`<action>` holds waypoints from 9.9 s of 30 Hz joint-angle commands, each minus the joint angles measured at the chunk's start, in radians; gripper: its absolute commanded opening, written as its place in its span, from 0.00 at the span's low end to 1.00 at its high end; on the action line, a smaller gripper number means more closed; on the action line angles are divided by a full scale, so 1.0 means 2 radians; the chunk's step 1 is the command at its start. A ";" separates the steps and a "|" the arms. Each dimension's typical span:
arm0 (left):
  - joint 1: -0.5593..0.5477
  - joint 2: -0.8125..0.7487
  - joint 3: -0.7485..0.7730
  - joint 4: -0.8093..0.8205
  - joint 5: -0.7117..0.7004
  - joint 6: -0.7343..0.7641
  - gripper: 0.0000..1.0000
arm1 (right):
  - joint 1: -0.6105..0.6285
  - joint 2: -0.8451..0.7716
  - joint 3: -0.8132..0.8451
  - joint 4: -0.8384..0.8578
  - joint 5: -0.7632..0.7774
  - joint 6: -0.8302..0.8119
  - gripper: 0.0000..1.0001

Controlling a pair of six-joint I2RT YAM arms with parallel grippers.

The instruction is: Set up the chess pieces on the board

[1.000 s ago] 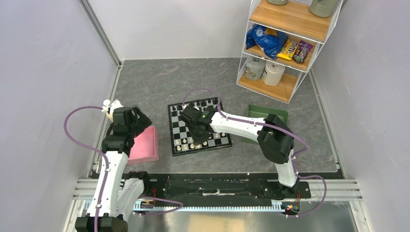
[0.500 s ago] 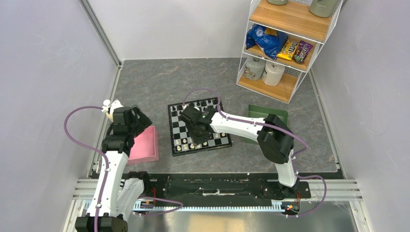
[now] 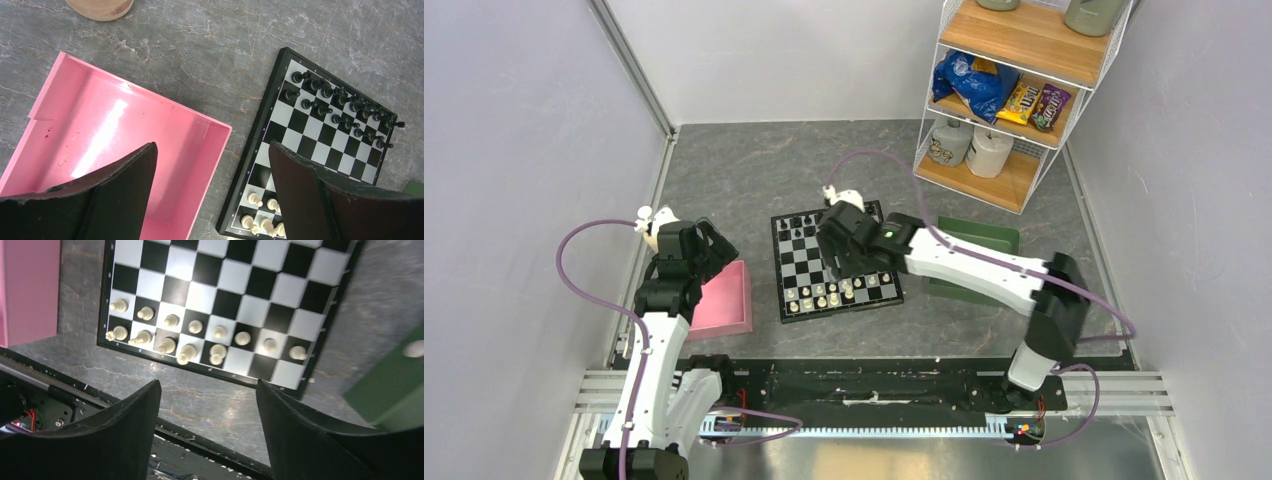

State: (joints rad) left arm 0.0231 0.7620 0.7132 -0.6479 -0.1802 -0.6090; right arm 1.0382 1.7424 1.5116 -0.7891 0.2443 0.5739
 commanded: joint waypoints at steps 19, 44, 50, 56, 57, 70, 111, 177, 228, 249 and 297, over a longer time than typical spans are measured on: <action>0.002 0.008 0.009 0.008 -0.012 0.020 0.89 | -0.378 -0.181 -0.192 -0.012 -0.015 0.017 0.87; 0.002 0.020 0.021 -0.005 -0.015 0.034 0.89 | -0.406 -0.094 -0.198 0.023 -0.125 -0.022 0.71; 0.002 0.022 0.022 -0.004 -0.018 0.034 0.89 | -0.397 -0.087 -0.198 0.024 -0.112 -0.026 0.64; 0.002 0.024 0.021 -0.002 -0.017 0.033 0.89 | -0.392 -0.073 -0.195 0.029 -0.119 -0.028 0.63; 0.002 0.024 0.021 -0.002 -0.017 0.033 0.89 | -0.390 -0.070 -0.193 0.029 -0.120 -0.028 0.63; 0.002 0.021 0.020 -0.002 -0.020 0.033 0.89 | -0.373 -0.051 -0.181 0.039 -0.111 -0.026 0.56; 0.002 0.018 0.020 0.003 -0.013 0.033 0.89 | -0.034 0.053 -0.030 0.037 -0.065 0.031 0.50; 0.002 0.018 0.018 0.004 -0.009 0.030 0.89 | -0.021 0.066 -0.048 0.038 -0.063 0.017 0.12; 0.002 0.023 0.017 0.007 -0.003 0.031 0.89 | -0.075 -0.067 -0.070 0.000 0.027 0.015 0.44; 0.002 0.019 0.016 0.006 -0.005 0.031 0.89 | -0.334 -0.085 -0.196 0.042 -0.050 -0.005 0.44; 0.002 0.023 0.017 0.010 0.000 0.031 0.89 | -0.303 -0.184 -0.153 -0.012 -0.099 -0.010 0.13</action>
State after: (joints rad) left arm 0.0231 0.8070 0.7208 -0.6559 -0.1982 -0.5709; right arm 0.3668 1.4166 1.1423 -0.7929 0.0788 0.5198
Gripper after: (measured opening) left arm 0.891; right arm 0.141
